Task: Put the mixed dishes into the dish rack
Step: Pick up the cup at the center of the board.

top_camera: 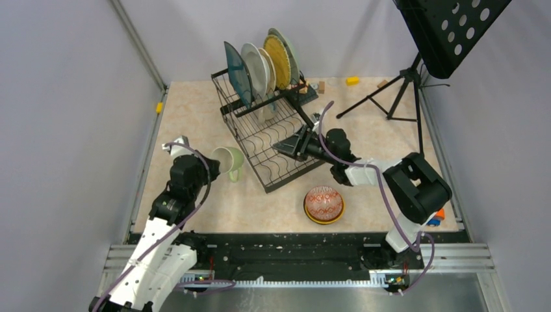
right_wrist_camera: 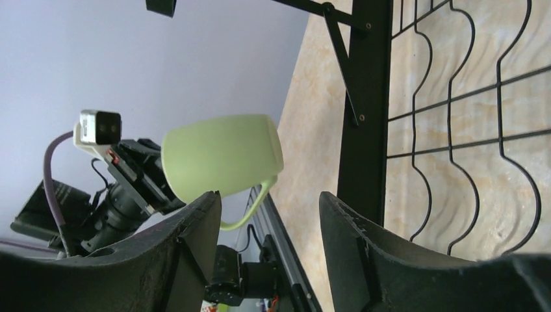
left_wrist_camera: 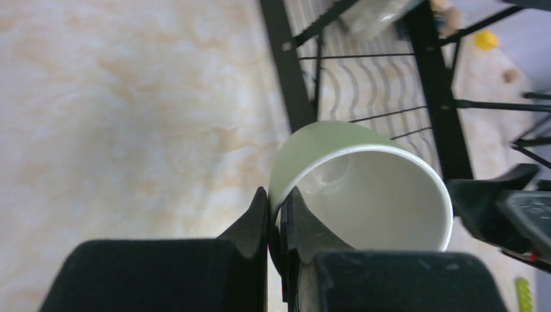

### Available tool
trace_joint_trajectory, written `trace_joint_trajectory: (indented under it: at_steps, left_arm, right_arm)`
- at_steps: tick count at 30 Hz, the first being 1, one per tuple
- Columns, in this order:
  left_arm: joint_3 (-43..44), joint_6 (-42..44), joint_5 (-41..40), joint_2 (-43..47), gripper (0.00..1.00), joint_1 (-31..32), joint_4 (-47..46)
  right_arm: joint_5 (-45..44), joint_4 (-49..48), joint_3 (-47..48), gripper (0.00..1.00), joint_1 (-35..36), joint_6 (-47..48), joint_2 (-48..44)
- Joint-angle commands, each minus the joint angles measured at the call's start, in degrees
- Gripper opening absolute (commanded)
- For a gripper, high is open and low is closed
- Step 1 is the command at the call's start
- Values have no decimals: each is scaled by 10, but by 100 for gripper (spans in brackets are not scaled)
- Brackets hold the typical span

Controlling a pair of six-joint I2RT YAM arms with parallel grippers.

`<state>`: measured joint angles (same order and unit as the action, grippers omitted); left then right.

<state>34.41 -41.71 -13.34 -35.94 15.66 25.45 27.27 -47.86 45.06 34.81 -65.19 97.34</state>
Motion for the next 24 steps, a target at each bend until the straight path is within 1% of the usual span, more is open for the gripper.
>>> trace_joint_trajectory:
  at_steps: [1, 5, 8, 12, 18, 22, 24]
  left_arm:
    - [32, 29, 110, -23, 0, -2, -186]
    - [35, 15, 173, -59, 0, -2, -246]
    - [24, -5, 200, -73, 0, -2, -322]
    - [23, -10, 237, -92, 0, -2, -397]
    - [33, -43, 275, -139, 0, -2, -470]
    - [32, -66, 298, -165, 0, -2, -517]
    - [34, -72, 313, -175, 0, -2, -540]
  right_arm:
    - [16, -103, -36, 59, -7, -41, -28]
    - [13, -128, -63, 59, -7, -46, -38]
    - [4, -129, -76, 59, -7, -40, -52]
    - [-11, -141, -87, 59, -7, -29, -64]
    - [16, -251, -90, 58, -5, -43, -54]
    - [35, -288, -77, 57, -5, -48, -48]
    - [38, -286, -71, 56, -3, -51, -44]
